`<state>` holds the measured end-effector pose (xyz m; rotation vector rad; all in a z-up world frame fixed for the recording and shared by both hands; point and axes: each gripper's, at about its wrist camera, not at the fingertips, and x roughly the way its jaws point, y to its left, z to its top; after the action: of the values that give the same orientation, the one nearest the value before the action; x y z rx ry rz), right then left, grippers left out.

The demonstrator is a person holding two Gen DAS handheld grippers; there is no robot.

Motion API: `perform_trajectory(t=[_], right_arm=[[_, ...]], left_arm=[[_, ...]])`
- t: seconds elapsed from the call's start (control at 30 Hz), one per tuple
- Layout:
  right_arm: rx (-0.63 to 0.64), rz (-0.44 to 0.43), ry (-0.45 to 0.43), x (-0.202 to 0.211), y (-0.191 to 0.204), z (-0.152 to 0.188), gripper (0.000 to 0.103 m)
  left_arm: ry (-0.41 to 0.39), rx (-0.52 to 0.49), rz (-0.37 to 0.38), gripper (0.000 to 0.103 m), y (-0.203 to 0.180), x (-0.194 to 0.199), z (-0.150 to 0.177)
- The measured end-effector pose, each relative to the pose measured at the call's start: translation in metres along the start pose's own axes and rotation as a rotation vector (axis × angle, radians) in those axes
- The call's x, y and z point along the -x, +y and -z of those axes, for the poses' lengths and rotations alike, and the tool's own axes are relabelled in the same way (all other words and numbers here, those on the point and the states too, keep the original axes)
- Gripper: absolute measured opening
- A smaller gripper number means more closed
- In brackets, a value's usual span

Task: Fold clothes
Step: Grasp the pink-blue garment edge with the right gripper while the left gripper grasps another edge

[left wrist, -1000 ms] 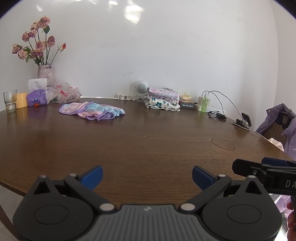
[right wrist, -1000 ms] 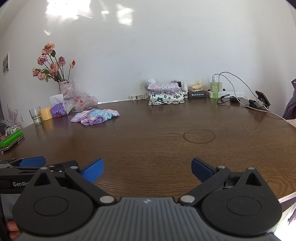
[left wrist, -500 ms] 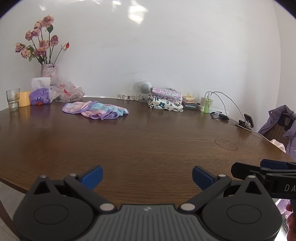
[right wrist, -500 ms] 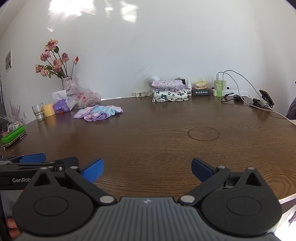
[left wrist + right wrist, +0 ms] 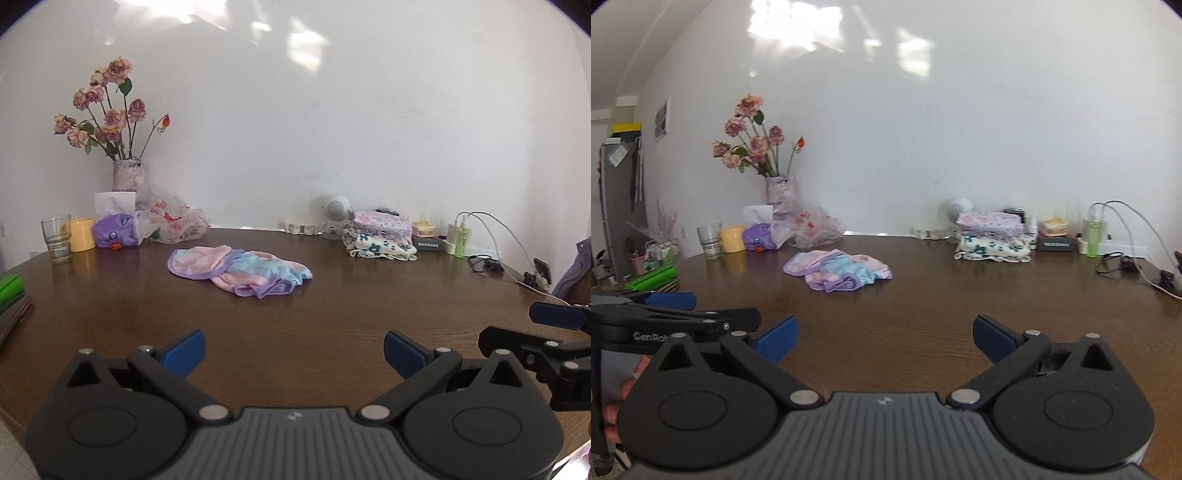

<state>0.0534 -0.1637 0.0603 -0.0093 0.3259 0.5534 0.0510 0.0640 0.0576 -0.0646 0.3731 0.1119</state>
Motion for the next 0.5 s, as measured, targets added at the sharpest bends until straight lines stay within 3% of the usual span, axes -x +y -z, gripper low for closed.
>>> perform_trajectory(t=[0.17, 0.27, 0.37, 0.5], right_arm=[[0.009, -0.103, 0.064, -0.06, 0.003, -0.056, 0.103], [0.062, -0.134, 0.133, -0.11, 0.004, -0.08, 0.103], [0.106, -0.116, 0.204, -0.166, 0.004, -0.088, 0.103], [0.202, -0.104, 0.301, -0.245, 0.002, -0.083, 0.102]], left_arm=[[0.009, 0.005, -0.002, 0.103, 0.031, -0.035, -0.04], [0.029, -0.042, -0.069, 0.103, 0.052, -0.061, -0.06], [0.036, -0.07, -0.118, 0.103, 0.072, -0.082, -0.068], [0.061, -0.083, -0.121, 0.103, 0.091, -0.112, -0.068]])
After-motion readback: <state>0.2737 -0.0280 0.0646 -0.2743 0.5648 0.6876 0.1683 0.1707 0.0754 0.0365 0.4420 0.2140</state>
